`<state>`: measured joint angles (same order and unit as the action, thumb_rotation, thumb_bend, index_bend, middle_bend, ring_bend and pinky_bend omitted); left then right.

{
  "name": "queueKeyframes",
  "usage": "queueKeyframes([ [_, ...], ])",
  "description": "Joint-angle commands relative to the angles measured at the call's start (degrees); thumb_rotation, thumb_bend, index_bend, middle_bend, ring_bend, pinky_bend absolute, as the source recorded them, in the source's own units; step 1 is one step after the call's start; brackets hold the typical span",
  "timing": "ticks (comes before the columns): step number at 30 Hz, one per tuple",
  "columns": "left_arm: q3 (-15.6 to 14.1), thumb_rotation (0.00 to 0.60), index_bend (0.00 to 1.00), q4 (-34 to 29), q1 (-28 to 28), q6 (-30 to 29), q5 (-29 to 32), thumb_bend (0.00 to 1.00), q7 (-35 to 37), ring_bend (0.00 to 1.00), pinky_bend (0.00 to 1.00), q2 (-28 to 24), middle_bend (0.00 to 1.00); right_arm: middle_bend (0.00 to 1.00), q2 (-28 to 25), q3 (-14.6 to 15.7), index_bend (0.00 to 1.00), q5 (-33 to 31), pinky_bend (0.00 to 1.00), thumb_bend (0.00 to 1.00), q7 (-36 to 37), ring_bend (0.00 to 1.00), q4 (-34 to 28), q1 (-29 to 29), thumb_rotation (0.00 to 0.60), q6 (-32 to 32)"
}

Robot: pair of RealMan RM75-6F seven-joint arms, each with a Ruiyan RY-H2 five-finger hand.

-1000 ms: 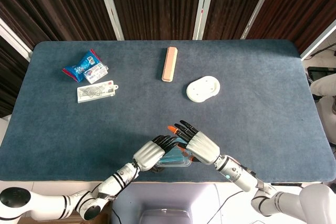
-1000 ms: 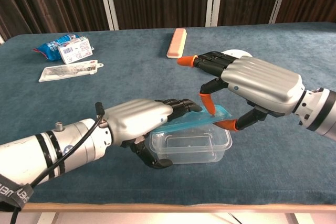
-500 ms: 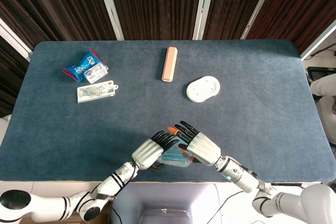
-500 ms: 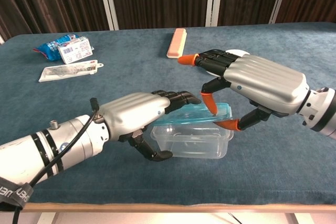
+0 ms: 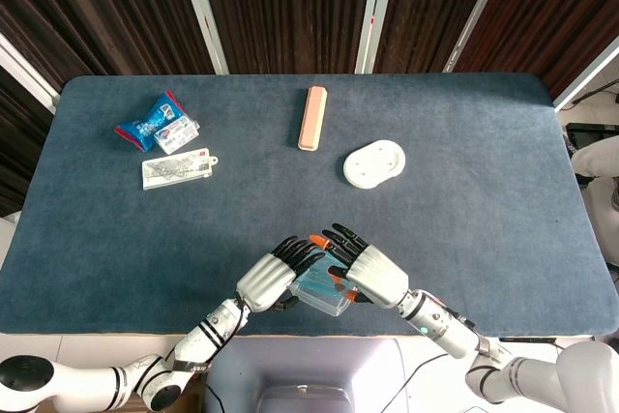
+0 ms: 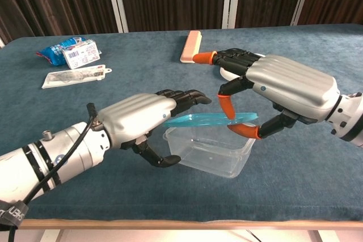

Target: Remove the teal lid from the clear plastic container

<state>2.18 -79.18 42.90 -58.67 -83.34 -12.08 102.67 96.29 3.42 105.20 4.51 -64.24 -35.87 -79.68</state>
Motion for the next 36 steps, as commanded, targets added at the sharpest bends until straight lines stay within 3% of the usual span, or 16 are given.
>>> queueKeyframes([
  [1, -0.05, 0.6, 0.0, 0.7, -0.44, -0.6, -0.38, 0.28, -0.15, 0.0, 0.0, 0.42, 0.0, 0.14, -0.41, -0.24, 0.81, -0.69, 0.0, 0.71, 1.39, 0.0, -0.82, 0.13, 0.6, 0.18],
  [13, 1.3, 0.6, 0.0, -0.05, -1.21, -2.01, -0.53, 0.27, -0.92, 0.0, 0.0, -0.74, 0.0, 0.15, -1.78, -2.15, 0.83, 0.57, 0.0, 0.73, -0.06, 0.0, -2.3, 0.21, 0.6, -3.77],
  [23, 3.66, 0.6, 0.0, -1.06, -1.56, -4.85, -1.75, 0.28, 0.05, 0.0, 0.0, -5.42, 0.0, 0.16, -5.09, -4.17, 0.84, -0.19, 0.0, 0.73, -0.6, 0.0, -5.05, 0.71, 0.6, -5.93],
  [33, 4.86, 0.6, 0.0, -2.18, -3.1, -6.16, -0.29, 0.28, 2.59, 0.0, 0.0, -10.1, 0.0, 0.16, -9.2, -6.12, 0.84, -2.32, 0.0, 0.73, 1.22, 0.0, -3.79, 2.18, 0.6, -8.41],
  [36, 4.72, 0.6, 0.0, -2.55, -4.1, -6.96, -0.15, 0.28, 4.08, 0.0, 0.0, -11.94, 0.0, 0.16, -10.83, -5.88, 0.84, -5.45, 0.0, 0.73, 0.76, 0.0, 1.82, 3.67, 0.6, -5.92],
])
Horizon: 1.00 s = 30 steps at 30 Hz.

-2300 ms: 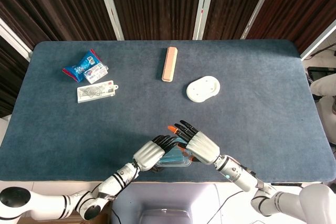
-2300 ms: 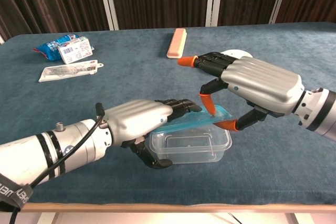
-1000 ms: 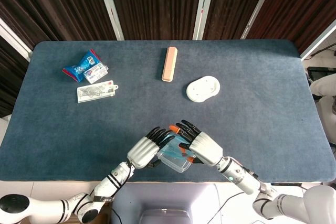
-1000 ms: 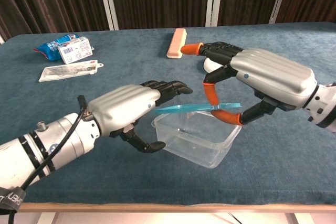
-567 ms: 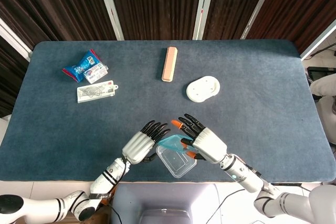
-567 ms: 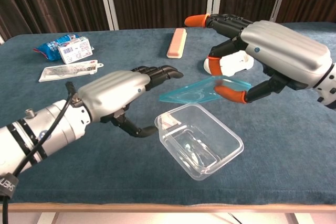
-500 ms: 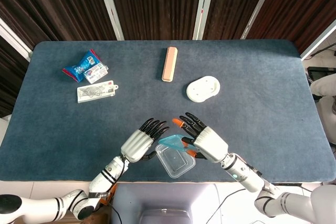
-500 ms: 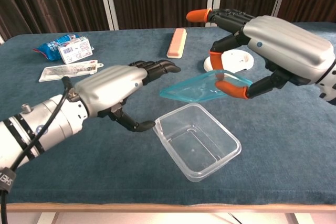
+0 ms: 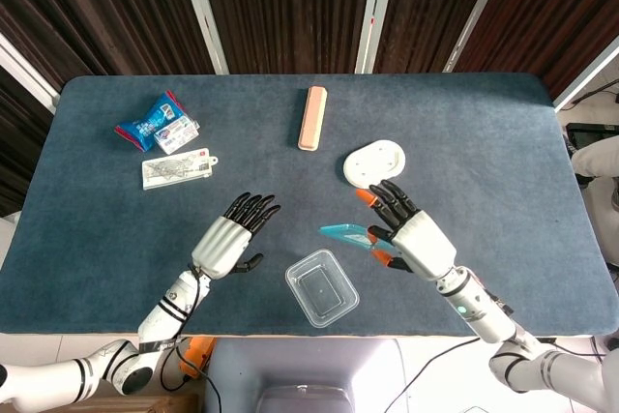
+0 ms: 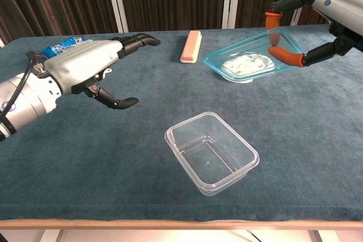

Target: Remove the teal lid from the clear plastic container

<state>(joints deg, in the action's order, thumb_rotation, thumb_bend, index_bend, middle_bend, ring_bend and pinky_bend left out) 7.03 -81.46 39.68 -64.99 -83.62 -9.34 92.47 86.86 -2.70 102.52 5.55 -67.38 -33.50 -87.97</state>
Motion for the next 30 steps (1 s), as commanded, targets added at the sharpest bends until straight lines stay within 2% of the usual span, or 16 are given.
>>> queueKeyframes([
  [1, -0.34, 0.6, 0.0, -0.3, -0.88, -0.53, -0.14, 0.28, 1.69, 0.0, 0.0, -1.91, 0.0, 0.16, -0.92, 0.78, 0.84, -3.24, 0.0, 0.73, -0.43, 0.0, 7.21, 1.52, 0.6, 3.67],
  [6, -1.04, 0.6, 0.0, 0.41, -0.92, -0.04, -0.57, 0.29, 1.84, 0.0, 0.0, -1.56, 0.0, 0.16, 4.57, 2.29, 0.84, -5.0, 0.0, 0.73, -0.72, 0.0, 18.23, 1.89, 0.6, 8.72],
  [11, -1.29, 0.6, 0.0, 1.38, -1.35, -0.19, -0.36, 0.29, 1.26, 0.0, 0.0, -1.36, 0.0, 0.16, 8.95, 3.4, 0.82, -4.66, 0.0, 0.73, 1.45, 0.0, 25.35, 1.52, 0.6, 10.26],
  [13, -1.24, 0.6, 0.0, 1.68, -1.56, -0.16, -0.03, 0.28, 1.31, 0.0, 0.0, -1.41, 0.0, 0.16, 9.97, 4.04, 0.78, -4.18, 0.0, 0.73, 2.12, 0.0, 26.99, 1.35, 0.6, 10.57],
  [17, -0.97, 0.6, 0.0, 1.77, -1.71, -0.07, 0.38, 0.28, 1.93, 0.0, 0.0, -1.44, 0.0, 0.14, 9.97, 4.95, 0.58, -3.97, 0.0, 0.7, 3.46, 0.0, 26.64, 1.19, 0.6, 11.78],
  [19, -0.98, 0.6, 0.0, 1.77, -1.74, -0.12, 0.24, 0.29, 2.16, 0.0, 0.0, -1.48, 0.0, 0.1, 9.17, 5.27, 0.46, -4.13, 0.0, 0.62, 4.02, 0.0, 24.98, 1.21, 0.6, 12.53],
  [21, -1.0, 0.6, 0.0, 1.8, -1.79, -0.11, 0.15, 0.29, 2.53, 0.0, 0.0, -1.52, 0.0, 0.05, 8.02, 5.55, 0.3, -4.18, 0.0, 0.47, 3.42, 0.0, 22.9, 1.23, 0.6, 13.06],
  [24, -1.01, 0.6, 0.0, 1.96, -1.92, -0.12, 0.16, 0.29, 2.96, 0.0, 0.0, -1.61, 0.0, 0.01, 6.38, 5.87, 0.14, -4.1, 0.0, 0.3, 1.61, 0.0, 19.99, 1.39, 0.6, 13.32],
  [26, -1.01, 0.6, 0.0, 1.99, -2.04, -0.1, 0.23, 0.29, 3.2, 0.0, 0.0, -1.81, 0.0, 0.0, 4.85, 6.25, 0.05, -4.04, 0.0, 0.22, 0.29, 0.0, 17.53, 1.47, 0.6, 13.92],
  [30, -0.92, 0.6, 0.0, 1.62, -2.29, 0.03, 0.63, 0.29, 3.47, 0.0, 0.0, -2.38, 0.0, 0.0, 1.58, 6.68, 0.0, -4.19, 0.0, 0.11, -3.17, 0.0, 12.74, 1.48, 0.6, 15.34],
])
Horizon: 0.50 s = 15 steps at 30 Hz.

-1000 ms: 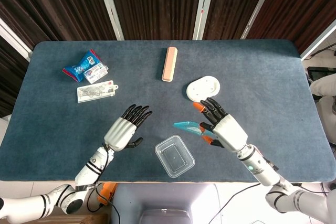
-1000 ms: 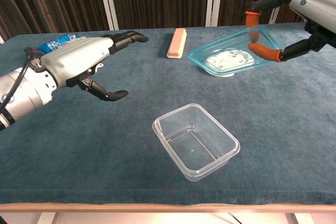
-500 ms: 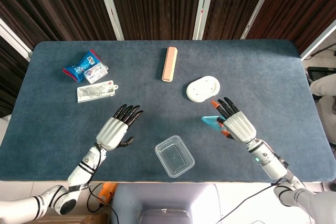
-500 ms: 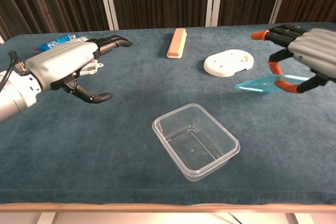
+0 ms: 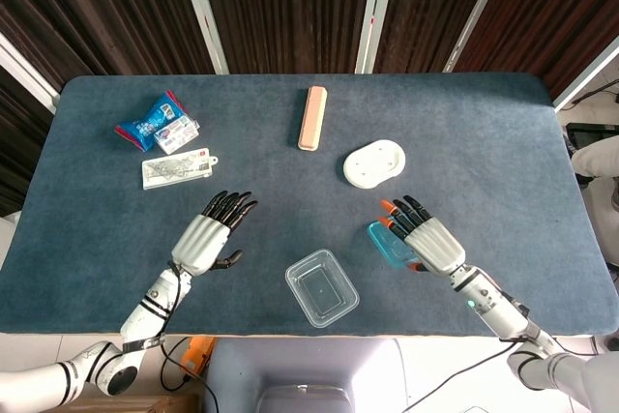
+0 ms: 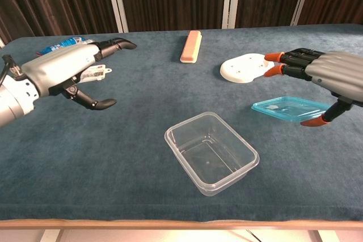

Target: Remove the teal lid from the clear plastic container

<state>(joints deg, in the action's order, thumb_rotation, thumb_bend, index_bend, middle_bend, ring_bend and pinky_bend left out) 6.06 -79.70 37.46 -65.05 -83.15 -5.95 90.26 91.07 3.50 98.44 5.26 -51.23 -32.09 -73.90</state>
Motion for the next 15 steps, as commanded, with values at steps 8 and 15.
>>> queueKeyframes([
  [8, -0.13, 0.6, 0.0, -1.69, -0.55, 0.49, 0.69, 0.28, -0.34, 0.0, 0.0, -1.49, 0.0, 0.0, -8.53, 1.94, 0.0, 0.57, 0.0, 0.05, -5.9, 0.0, -10.98, 0.52, 0.6, 2.49],
  [15, -1.25, 0.6, 0.0, -7.85, -1.44, 3.15, 2.66, 0.28, -0.09, 0.0, 0.0, -6.36, 0.0, 0.0, -16.99, 5.7, 0.0, 1.92, 0.0, 0.05, -5.36, 0.0, -19.62, 1.69, 0.6, 4.18],
])
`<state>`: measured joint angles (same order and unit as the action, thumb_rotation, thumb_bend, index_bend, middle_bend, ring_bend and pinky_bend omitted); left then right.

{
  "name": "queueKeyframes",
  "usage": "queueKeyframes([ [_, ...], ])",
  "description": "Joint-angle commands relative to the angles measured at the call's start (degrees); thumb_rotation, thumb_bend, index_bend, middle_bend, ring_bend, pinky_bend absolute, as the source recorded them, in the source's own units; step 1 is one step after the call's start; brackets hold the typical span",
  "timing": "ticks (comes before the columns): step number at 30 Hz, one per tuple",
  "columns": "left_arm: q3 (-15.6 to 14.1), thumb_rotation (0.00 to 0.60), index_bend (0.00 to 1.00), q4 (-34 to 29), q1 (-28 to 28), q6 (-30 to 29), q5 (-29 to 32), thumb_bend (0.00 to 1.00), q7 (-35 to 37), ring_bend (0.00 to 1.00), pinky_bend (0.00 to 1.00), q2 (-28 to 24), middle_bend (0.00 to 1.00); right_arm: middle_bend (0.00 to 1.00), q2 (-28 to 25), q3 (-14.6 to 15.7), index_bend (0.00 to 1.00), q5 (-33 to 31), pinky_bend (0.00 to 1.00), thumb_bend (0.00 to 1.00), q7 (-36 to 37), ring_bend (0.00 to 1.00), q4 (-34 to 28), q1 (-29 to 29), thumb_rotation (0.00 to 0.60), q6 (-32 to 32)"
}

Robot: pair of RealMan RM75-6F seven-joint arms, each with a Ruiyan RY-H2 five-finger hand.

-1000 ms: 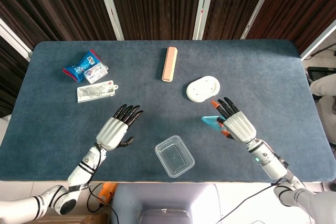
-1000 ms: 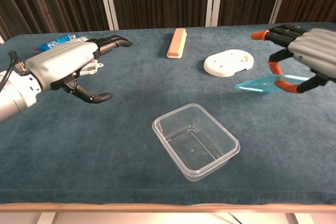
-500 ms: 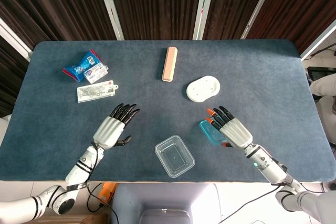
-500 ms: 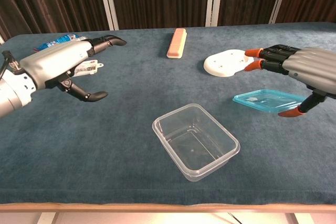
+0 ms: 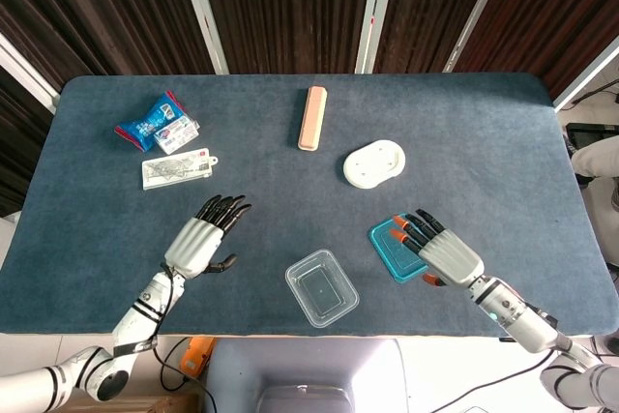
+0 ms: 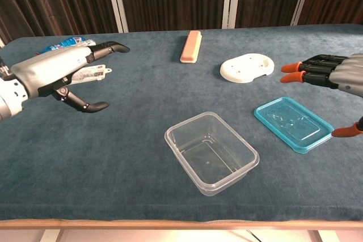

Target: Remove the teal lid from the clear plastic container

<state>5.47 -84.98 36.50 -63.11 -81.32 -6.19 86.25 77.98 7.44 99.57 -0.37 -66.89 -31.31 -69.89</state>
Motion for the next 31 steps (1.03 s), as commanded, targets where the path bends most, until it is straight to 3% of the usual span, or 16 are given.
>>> queueKeyframes([
  [1, -0.95, 0.6, 0.0, -3.46, -0.68, 1.43, 0.95, 0.28, -0.06, 0.0, 0.0, -3.23, 0.0, 0.0, -4.88, 1.84, 0.0, 0.87, 0.0, 0.05, 0.79, 0.0, -5.03, 1.33, 0.6, -0.71],
  [6, -3.26, 0.6, 0.0, -9.57, -3.26, 0.48, 2.62, 0.29, -6.39, 0.0, 0.0, -9.9, 0.0, 0.0, -9.13, -0.44, 0.0, -0.79, 0.0, 0.05, 1.91, 0.0, -10.05, 5.95, 0.6, -10.23],
  [9, -5.43, 0.6, 0.0, -13.86, -6.7, -2.71, 4.04, 0.31, -11.03, 0.0, 0.0, -14.52, 0.0, 0.0, -11.78, -2.7, 0.0, -5.05, 0.0, 0.05, -3.0, 0.0, -14.42, 10.35, 0.6, -15.39],
  [13, -9.52, 0.6, 0.0, -16.71, -14.31, -12.29, 2.13, 0.31, -14.59, 0.0, 0.0, -18.73, 0.0, 0.0, -15.79, -2.15, 0.0, -11.82, 0.0, 0.05, -12.74, 0.0, -24.88, 17.66, 0.6, -19.09],
  [15, -11.42, 0.6, 0.0, -15.87, -18.45, -18.05, -0.2, 0.31, -15.25, 0.0, 0.0, -18.79, 0.0, 0.0, -15.69, -1.16, 0.0, -12.15, 0.0, 0.05, -15.53, 0.0, -26.26, 20.55, 0.6, -21.33],
  [18, -14.23, 0.6, 0.0, -10.31, -24.97, -26.1, -4.66, 0.31, -9.89, 0.0, 0.0, -17.12, 0.0, 0.0, -13.53, 0.36, 0.0, -11.09, 0.0, 0.05, -13.59, 0.0, -23.78, 25.43, 0.6, -25.56],
  [22, -16.39, 0.6, 0.0, -3.71, -27.8, -28.09, -8.79, 0.31, 0.41, 0.0, 0.0, -16.41, 0.0, 0.0, -13.21, 0.25, 0.0, -8.78, 0.0, 0.05, -9.77, 0.0, -21.87, 27.92, 0.6, -28.88],
  [24, -16.15, 0.6, 0.0, -2.6, -28.24, -29.34, -10.39, 0.31, 1.96, 0.0, 0.0, -16.57, 0.0, 0.0, -12.82, -0.7, 0.0, -8.5, 0.0, 0.05, -9.14, 0.0, -21.14, 28.46, 0.6, -29.98],
  [31, -13.58, 0.6, 0.0, 0.67, -29.51, -32.88, -13.25, 0.3, 4.5, 0.0, 0.0, -15.37, 0.0, 0.0, -14.59, -2.49, 0.0, -11.54, 0.0, 0.05, -6.1, 0.0, -21.89, 27.79, 0.6, -24.37],
])
